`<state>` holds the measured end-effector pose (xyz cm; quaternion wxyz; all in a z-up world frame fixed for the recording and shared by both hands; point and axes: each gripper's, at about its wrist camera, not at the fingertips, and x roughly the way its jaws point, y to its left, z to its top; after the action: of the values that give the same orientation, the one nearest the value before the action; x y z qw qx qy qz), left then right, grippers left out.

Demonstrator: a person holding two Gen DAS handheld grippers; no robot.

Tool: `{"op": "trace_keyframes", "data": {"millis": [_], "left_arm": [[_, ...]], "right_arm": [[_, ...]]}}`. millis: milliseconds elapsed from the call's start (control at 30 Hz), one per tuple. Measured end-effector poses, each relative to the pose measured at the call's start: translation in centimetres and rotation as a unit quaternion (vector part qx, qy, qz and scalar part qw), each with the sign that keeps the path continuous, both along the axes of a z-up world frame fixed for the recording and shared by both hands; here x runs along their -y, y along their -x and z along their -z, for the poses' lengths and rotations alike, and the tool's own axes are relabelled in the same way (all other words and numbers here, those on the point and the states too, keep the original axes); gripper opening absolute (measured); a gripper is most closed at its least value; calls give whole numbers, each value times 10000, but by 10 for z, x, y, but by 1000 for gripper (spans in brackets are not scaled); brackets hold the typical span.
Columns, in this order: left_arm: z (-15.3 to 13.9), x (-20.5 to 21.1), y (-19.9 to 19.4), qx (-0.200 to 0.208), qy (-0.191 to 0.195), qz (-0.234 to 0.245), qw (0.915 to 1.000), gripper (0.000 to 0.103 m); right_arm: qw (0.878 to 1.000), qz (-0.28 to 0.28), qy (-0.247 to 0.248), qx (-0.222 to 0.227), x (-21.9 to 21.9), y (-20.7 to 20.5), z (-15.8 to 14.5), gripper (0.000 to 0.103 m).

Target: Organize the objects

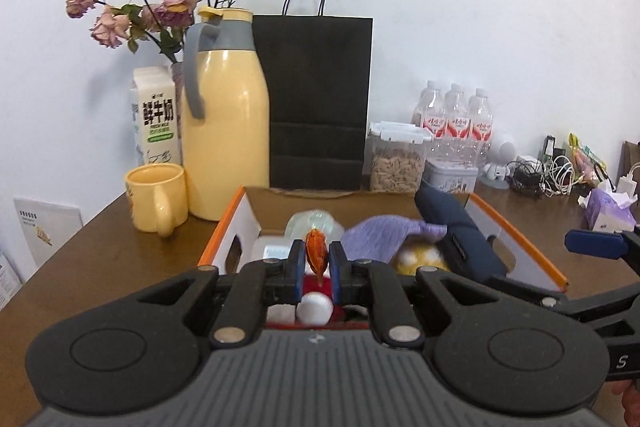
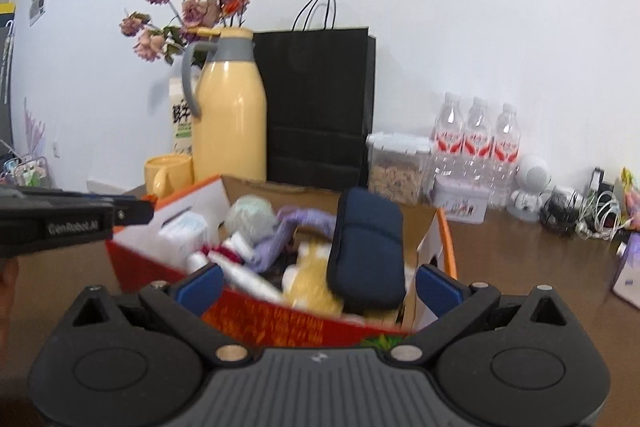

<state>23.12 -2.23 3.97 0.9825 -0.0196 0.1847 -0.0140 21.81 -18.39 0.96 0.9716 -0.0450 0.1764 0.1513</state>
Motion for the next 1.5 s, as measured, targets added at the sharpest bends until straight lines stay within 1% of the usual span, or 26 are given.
{"op": "trace_keyframes", "data": {"millis": [133, 233, 333, 500, 567, 633, 667, 700, 733, 833, 1200, 1500], "left_arm": [[-2, 3, -18, 16, 19, 12, 10000, 13], [0, 5, -32, -6, -13, -10, 10000, 13], [5, 6, -46, -64, 8, -19, 10000, 13], [19, 3, -60, -196, -16, -9, 9998, 14], [22, 1, -60, -200, -71, -50, 9998, 30], [22, -1, -57, -133, -94, -148, 9998, 86], [21, -2, -55, -42, -101, -222, 9997, 96], [19, -4, -52, 82, -112, -292, 9995, 103], [18, -4, -49, 181, -123, -347, 9992, 103], [13, -6, -45, 250, -118, -402, 9988, 103], [5, -9, -33, 358, -156, -430, 9983, 103], [-14, -14, 7, 530, -182, -344, 9978, 103]], "right_arm": [[9999, 102, -90, 82, -3, -19, -11, 103], [9997, 146, -183, 85, -4, -32, -11, 103], [9995, 178, -272, 20, -3, -45, -5, 103], [9990, 225, -284, -261, 2, -58, 11, 103], [9988, 249, -261, -324, 3, -60, 16, 103], [9988, 263, -241, -332, 3, -60, 18, 103], [9988, 269, -230, -323, 3, -58, 18, 103], [9989, 272, -222, -313, 3, -57, 19, 103], [9989, 273, -218, -298, 3, -55, 19, 103], [9991, 255, -216, -247, 2, -52, 18, 103], [9995, 200, -211, -76, 2, -40, 11, 103], [9995, 122, -264, 141, 2, -10, -14, 103]]}}
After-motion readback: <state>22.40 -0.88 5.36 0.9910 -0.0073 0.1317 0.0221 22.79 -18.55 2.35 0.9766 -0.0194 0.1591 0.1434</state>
